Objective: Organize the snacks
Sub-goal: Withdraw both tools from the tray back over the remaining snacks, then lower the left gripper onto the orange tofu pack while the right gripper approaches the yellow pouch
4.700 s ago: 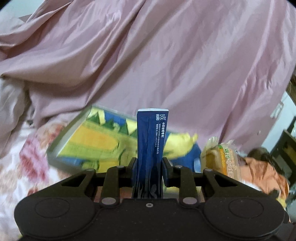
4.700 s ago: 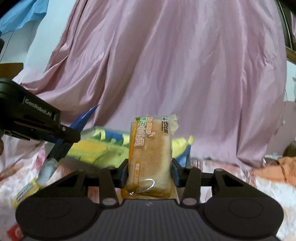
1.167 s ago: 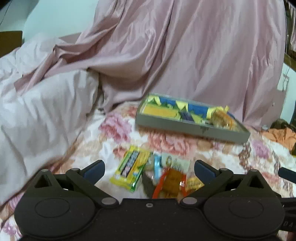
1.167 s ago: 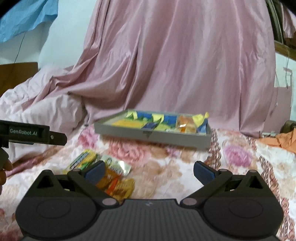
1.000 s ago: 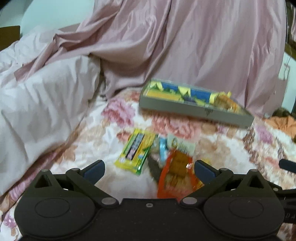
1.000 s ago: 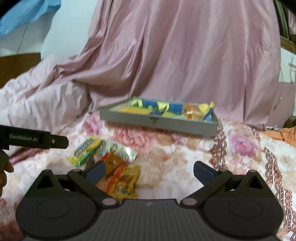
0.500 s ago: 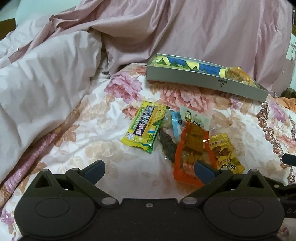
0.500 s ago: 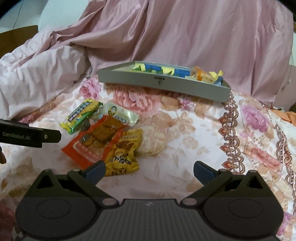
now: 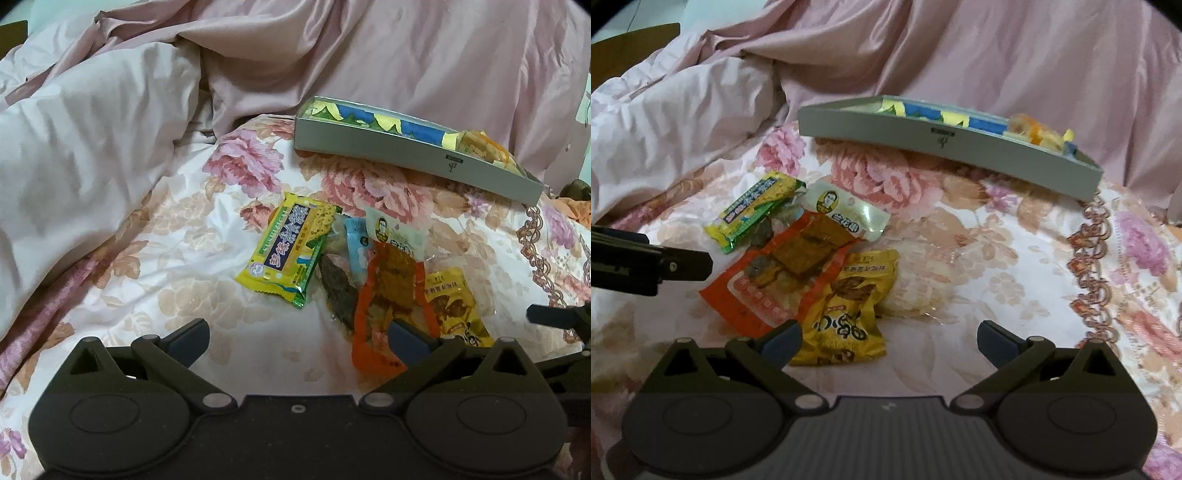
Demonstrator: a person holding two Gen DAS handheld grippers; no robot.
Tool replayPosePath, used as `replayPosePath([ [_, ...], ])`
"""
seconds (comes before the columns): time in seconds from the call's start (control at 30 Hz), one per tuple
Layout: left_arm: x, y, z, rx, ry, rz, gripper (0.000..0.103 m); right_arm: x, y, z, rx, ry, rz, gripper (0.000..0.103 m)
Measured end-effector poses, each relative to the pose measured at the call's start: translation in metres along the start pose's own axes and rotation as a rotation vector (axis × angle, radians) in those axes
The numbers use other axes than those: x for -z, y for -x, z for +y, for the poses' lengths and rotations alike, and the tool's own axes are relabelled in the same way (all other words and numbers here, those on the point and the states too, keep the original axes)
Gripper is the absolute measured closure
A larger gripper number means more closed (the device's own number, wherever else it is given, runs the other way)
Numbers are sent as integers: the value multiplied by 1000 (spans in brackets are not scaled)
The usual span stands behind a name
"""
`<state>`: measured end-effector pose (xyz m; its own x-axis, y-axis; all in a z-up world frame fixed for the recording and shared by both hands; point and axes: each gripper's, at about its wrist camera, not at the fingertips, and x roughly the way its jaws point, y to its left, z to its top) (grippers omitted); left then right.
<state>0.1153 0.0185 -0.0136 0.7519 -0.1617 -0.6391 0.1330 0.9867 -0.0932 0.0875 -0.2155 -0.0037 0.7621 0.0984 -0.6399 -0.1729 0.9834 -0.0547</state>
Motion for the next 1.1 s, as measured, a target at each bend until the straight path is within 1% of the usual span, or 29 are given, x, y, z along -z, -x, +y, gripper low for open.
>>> replayPosePath([
  [0.07, -1, -3, 2, 4, 6, 0, 1, -2, -9, 0, -15, -7, 21, 0],
  [0.13, -2, -6, 3, 11, 14, -1, 1, -3, -18, 1, -11, 3, 40, 0],
  [0.27, -2, -12, 3, 38, 16, 6, 1, -4, -27, 1, -39, -2, 51, 1],
  [0.47, -2, -15, -6, 70, -22, 1, 1, -1, -24, -2, -73, 8, 47, 2],
  [0.63, -2, -16, -6, 77, -21, 9, 1, 0, -20, 0, -79, 58, 64, 4],
  [0.73, -1, -16, -6, 85, -26, 9, 1, -2, -17, 0, -97, 78, 77, 4],
  [0.9, 0, -17, -9, 97, -41, 13, 1, -4, -15, 4, -113, 145, 103, 4],
  [1.1, 3, -18, -13, 107, -57, 25, 1, 1, -21, 9, -111, 130, 81, 4],
])
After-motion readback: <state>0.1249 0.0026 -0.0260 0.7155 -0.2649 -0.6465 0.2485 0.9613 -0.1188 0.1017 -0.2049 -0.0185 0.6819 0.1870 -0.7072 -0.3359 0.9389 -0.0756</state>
